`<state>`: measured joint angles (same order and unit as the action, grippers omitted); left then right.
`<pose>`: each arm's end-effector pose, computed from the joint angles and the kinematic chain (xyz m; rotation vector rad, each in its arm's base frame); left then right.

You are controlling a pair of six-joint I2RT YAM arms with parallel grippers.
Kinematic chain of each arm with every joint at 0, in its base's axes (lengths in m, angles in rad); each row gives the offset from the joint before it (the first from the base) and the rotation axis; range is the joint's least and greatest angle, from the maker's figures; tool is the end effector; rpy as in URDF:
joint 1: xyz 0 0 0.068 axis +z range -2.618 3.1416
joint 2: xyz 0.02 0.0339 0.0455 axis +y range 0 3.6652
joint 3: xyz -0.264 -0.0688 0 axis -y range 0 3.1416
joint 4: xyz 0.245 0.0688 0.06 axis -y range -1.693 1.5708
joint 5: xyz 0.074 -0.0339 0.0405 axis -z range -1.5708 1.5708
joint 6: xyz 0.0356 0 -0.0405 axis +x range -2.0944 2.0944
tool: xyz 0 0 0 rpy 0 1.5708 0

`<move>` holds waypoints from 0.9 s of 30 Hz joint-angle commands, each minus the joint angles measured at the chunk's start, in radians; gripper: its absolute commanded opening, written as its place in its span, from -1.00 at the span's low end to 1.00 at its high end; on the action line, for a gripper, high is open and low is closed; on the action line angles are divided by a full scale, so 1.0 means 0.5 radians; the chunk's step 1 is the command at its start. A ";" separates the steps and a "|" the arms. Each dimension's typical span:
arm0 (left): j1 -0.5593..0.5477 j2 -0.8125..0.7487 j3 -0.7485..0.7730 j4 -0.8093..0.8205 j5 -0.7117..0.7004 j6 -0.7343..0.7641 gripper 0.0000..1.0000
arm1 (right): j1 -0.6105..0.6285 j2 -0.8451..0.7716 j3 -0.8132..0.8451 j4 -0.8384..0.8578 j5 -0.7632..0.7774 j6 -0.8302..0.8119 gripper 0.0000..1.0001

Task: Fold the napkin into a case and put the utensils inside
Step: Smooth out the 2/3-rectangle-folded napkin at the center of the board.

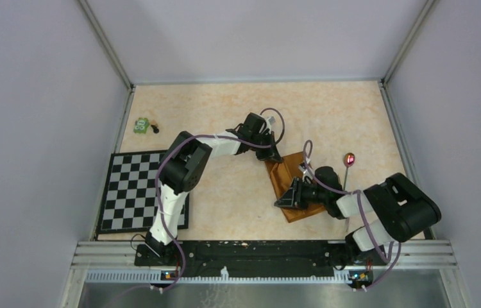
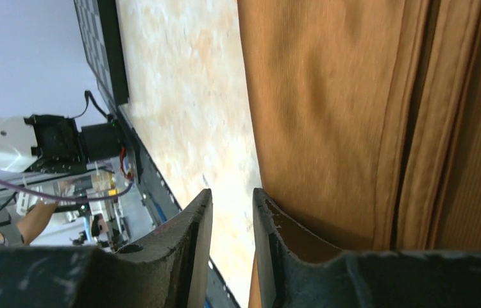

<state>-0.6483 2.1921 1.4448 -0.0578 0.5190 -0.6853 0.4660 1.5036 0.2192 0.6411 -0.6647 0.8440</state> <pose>0.3615 -0.2960 0.1300 0.2294 2.6000 -1.1879 0.1783 0.1143 0.0976 0.0443 2.4541 1.3989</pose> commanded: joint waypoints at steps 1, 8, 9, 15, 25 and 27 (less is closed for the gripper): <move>0.016 0.113 -0.048 -0.075 -0.088 0.061 -1.00 | -0.015 -0.211 -0.184 -0.155 -0.013 0.013 -0.37; 0.016 0.128 -0.032 -0.075 -0.064 0.060 -1.00 | 0.022 -0.951 -0.314 -0.810 0.094 0.071 -0.29; 0.018 0.131 -0.025 -0.078 -0.055 0.060 -1.00 | 0.037 -1.069 -0.322 -0.901 0.105 0.098 -0.28; 0.012 0.070 0.048 -0.129 0.035 0.063 -1.00 | 0.041 -1.460 0.038 -1.474 0.334 -0.002 -0.12; 0.016 -0.221 0.266 -0.339 0.173 0.128 -0.01 | -0.293 -0.381 0.322 -0.875 0.148 -0.331 -0.70; 0.019 -0.298 0.269 -0.358 0.183 0.136 0.12 | -0.277 -0.256 0.334 -0.766 0.136 -0.303 -0.73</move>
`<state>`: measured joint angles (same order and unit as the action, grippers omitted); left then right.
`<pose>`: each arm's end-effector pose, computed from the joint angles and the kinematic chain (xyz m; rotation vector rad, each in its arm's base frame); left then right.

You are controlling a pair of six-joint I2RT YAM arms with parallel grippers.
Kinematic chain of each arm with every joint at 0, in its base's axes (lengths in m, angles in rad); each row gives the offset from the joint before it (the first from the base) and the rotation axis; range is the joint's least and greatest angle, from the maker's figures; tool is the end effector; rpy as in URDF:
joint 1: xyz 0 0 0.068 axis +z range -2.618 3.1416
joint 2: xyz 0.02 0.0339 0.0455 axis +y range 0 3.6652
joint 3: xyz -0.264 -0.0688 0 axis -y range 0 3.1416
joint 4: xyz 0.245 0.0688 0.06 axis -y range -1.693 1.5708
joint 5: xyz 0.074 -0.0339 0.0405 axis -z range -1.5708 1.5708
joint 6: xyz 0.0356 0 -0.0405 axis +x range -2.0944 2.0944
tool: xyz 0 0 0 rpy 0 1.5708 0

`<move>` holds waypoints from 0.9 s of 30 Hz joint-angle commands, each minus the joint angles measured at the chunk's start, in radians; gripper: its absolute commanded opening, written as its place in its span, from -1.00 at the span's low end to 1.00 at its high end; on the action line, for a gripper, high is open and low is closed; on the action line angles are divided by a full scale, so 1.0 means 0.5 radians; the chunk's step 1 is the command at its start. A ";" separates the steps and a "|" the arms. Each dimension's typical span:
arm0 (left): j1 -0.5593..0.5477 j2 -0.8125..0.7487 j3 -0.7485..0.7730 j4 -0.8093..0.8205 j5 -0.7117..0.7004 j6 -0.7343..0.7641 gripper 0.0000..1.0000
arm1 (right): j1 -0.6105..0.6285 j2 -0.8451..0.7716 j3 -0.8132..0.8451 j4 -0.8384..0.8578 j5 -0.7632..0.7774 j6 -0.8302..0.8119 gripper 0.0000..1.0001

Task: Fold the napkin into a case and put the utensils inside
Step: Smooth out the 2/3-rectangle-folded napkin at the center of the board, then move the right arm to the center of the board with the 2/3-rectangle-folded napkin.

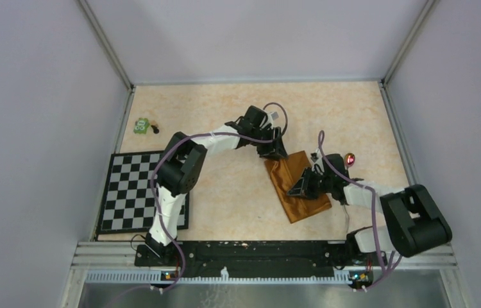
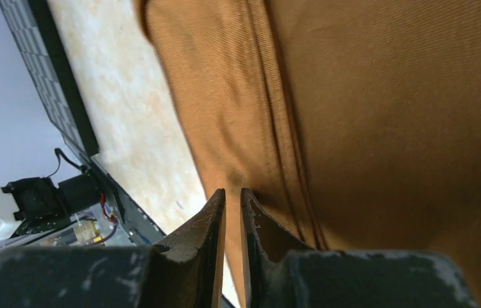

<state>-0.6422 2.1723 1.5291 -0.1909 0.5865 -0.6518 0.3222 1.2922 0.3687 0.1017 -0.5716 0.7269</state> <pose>0.3654 -0.2979 0.1555 0.2929 2.6225 -1.2413 0.1967 0.0860 0.1319 0.2226 2.5409 1.1432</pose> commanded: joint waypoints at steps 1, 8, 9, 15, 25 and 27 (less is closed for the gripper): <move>0.007 -0.295 0.097 -0.103 0.048 0.080 0.16 | 0.024 0.210 0.045 0.336 -0.028 -0.058 -0.74; 0.103 -0.641 -0.149 -0.158 -0.003 0.131 0.26 | 0.198 0.466 0.093 0.593 0.172 0.144 -0.74; 0.129 -0.700 -0.210 -0.165 -0.011 0.142 0.26 | 0.232 0.547 0.128 0.640 0.178 0.176 -0.74; 0.238 -1.042 -0.570 -0.297 -0.135 0.238 0.31 | 0.389 0.810 0.413 0.754 0.196 0.248 -0.74; 0.077 -1.187 -0.987 -0.119 -0.077 0.162 0.38 | 0.229 0.292 0.537 -0.342 0.393 -0.286 -0.18; 0.032 -1.136 -1.043 -0.066 -0.112 0.140 0.38 | 0.073 0.145 0.455 -0.467 0.380 -0.352 -0.11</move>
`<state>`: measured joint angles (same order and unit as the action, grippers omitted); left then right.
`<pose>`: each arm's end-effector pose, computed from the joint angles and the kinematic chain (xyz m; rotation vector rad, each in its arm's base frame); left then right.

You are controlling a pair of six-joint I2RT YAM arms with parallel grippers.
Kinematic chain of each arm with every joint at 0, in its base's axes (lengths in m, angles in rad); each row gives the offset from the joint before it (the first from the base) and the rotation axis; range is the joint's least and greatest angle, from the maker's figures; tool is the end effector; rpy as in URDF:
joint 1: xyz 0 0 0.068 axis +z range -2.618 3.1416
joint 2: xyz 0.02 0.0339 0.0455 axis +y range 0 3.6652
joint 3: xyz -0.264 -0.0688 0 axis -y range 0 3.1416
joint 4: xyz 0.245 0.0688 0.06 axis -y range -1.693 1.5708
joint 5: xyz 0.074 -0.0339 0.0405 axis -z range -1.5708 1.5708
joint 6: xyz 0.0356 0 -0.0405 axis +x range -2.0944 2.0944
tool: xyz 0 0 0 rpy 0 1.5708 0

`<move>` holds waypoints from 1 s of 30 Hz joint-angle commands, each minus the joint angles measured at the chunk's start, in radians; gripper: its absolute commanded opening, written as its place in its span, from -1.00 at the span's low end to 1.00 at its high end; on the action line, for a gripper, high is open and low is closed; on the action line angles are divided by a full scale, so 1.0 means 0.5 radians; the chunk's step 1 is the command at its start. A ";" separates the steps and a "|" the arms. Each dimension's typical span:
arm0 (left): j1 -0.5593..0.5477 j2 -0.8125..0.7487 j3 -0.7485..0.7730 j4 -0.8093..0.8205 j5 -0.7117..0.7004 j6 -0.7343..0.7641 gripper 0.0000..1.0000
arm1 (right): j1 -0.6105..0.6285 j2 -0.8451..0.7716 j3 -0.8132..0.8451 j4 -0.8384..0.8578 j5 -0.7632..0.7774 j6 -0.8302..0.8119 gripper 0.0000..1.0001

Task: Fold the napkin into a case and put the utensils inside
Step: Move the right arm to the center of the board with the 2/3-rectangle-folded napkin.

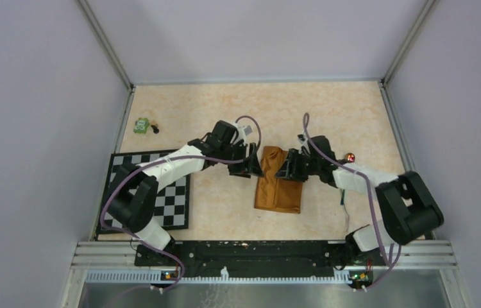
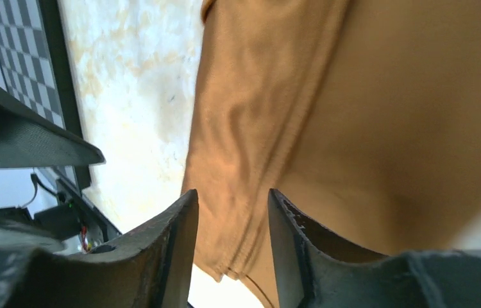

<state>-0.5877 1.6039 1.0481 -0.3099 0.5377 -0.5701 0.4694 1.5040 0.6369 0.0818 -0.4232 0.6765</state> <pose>0.2698 -0.2016 0.2194 0.2876 2.6083 -1.1276 0.2448 0.1406 0.1537 0.0373 2.5221 1.0178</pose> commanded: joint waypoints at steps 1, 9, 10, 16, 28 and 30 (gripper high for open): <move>-0.097 0.021 -0.103 0.192 -0.040 -0.026 0.38 | -0.287 -0.359 -0.103 -0.481 0.086 -0.288 -0.05; -0.189 -0.101 -0.228 0.240 -0.148 -0.089 0.40 | -0.577 -0.231 -0.122 -0.337 -0.052 -0.414 0.18; -0.207 -0.136 -0.239 0.236 -0.154 -0.099 0.41 | -0.577 -0.162 -0.106 -0.257 -0.105 -0.410 0.18; -0.435 -0.206 -0.264 0.242 -0.362 -0.253 0.43 | -0.462 0.300 0.165 -0.010 -0.191 -0.393 -0.12; -1.029 0.281 0.415 -0.215 -1.330 -0.723 0.62 | -0.599 -0.104 0.272 -0.693 0.303 -0.200 0.28; -1.107 0.432 0.617 -0.417 -1.474 -0.861 0.58 | -0.672 -0.266 0.213 -0.764 0.437 -0.227 0.31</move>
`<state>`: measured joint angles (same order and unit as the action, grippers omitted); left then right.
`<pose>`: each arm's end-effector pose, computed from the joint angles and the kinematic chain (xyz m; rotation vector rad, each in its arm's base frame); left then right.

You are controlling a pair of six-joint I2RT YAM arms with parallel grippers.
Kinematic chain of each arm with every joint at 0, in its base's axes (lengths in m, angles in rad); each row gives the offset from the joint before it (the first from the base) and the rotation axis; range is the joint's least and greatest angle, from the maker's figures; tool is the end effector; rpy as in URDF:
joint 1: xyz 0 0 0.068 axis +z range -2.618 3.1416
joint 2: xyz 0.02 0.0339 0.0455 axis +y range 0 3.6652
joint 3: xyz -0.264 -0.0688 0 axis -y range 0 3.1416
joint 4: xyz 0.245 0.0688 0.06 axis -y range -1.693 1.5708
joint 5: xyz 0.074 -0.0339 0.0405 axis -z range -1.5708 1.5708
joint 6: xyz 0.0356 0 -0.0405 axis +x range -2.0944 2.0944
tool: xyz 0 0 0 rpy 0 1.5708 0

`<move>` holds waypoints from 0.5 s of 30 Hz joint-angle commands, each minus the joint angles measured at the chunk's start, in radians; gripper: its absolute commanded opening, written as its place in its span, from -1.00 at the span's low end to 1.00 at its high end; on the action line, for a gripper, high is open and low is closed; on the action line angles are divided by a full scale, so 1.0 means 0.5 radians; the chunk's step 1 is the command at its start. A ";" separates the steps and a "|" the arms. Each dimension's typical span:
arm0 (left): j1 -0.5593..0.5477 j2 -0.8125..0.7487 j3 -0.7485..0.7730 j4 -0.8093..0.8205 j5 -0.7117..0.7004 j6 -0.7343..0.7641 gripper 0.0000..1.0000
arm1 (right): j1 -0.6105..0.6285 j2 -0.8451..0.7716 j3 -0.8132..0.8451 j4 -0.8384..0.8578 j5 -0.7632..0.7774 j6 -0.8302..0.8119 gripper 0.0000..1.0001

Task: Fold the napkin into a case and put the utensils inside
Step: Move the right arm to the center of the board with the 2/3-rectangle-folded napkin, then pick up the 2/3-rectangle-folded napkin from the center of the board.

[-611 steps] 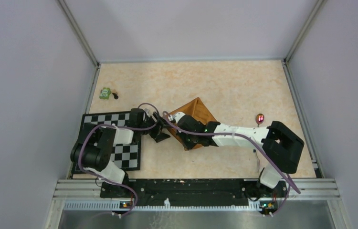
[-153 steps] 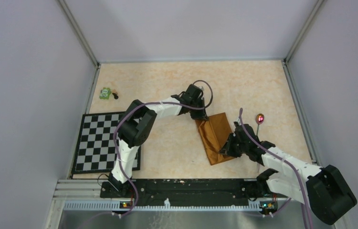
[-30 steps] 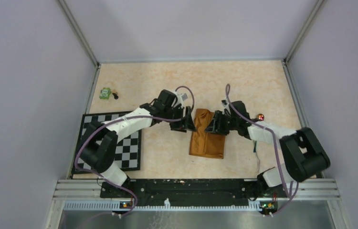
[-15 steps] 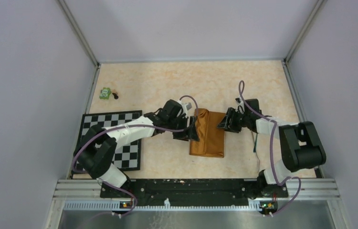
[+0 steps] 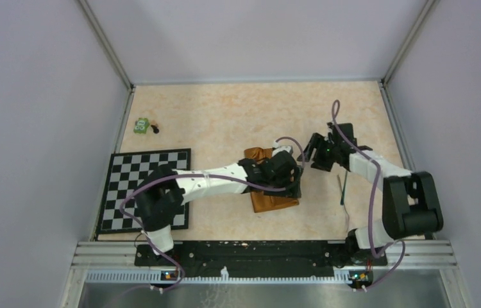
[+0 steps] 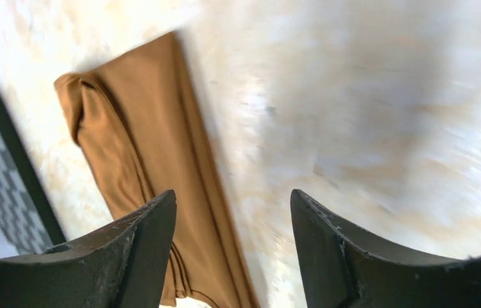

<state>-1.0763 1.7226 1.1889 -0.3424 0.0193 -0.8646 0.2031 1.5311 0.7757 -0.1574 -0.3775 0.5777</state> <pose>0.1757 -0.3273 0.2173 0.2892 2.6341 -0.8060 0.2858 0.0723 0.1683 0.3130 2.5492 0.7857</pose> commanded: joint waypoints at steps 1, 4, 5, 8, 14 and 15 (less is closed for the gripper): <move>-0.166 0.280 0.439 -0.456 -0.514 -0.346 0.55 | -0.167 -0.378 -0.101 -0.298 0.404 -0.032 0.32; -0.259 0.559 0.819 -0.853 -0.677 -0.441 0.53 | -0.208 -0.499 -0.171 -0.317 0.539 -0.014 0.48; -0.286 0.661 0.970 -0.963 -0.732 -0.447 0.54 | -0.212 -0.524 -0.188 -0.313 0.546 -0.003 0.49; -0.333 0.917 1.369 -1.230 -0.844 -0.481 0.55 | -0.221 -0.590 -0.243 -0.290 0.556 0.059 0.50; -0.363 1.187 1.680 -1.490 -0.914 -0.528 0.36 | -0.302 -0.704 -0.326 -0.224 0.505 0.056 0.51; -0.364 1.199 1.682 -1.492 -0.916 -0.524 0.31 | -0.310 -0.706 -0.331 -0.217 0.485 0.051 0.50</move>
<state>-1.2560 2.3005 1.9705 -0.9390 -0.3622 -1.0946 0.0738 1.2186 0.6144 -0.2966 -0.1299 0.5999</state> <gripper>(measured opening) 0.691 0.753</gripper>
